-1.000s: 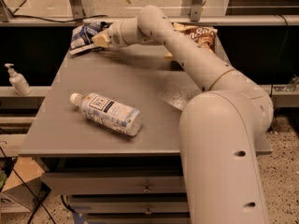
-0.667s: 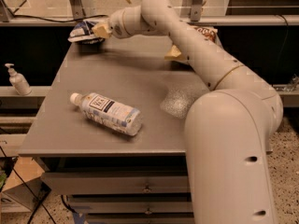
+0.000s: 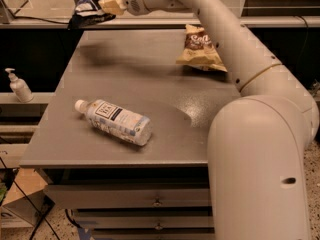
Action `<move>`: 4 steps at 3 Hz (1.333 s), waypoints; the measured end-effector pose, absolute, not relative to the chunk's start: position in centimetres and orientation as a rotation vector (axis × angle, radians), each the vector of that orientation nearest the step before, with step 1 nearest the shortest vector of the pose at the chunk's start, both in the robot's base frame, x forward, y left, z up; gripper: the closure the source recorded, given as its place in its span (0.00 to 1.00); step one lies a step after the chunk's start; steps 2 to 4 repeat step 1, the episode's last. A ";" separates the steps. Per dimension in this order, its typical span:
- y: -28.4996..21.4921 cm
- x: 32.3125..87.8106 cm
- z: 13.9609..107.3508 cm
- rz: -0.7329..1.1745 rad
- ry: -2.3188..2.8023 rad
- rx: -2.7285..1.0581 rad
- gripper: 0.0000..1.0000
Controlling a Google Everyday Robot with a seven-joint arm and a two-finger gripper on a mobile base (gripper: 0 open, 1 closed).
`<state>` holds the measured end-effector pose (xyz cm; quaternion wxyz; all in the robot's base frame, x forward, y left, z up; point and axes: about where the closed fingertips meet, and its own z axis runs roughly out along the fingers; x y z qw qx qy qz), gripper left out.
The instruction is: Pick blue chip bag
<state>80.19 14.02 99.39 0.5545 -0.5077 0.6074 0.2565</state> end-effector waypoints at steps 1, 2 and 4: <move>11.8 78.9 104.5 0.563 1.353 -1.229 1.00; 11.8 78.9 104.5 0.563 1.353 -1.229 1.00; 11.8 78.9 104.5 0.563 1.353 -1.229 1.00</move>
Offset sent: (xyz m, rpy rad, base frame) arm 0.0000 0.0000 0.0000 0.0000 0.0000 0.0000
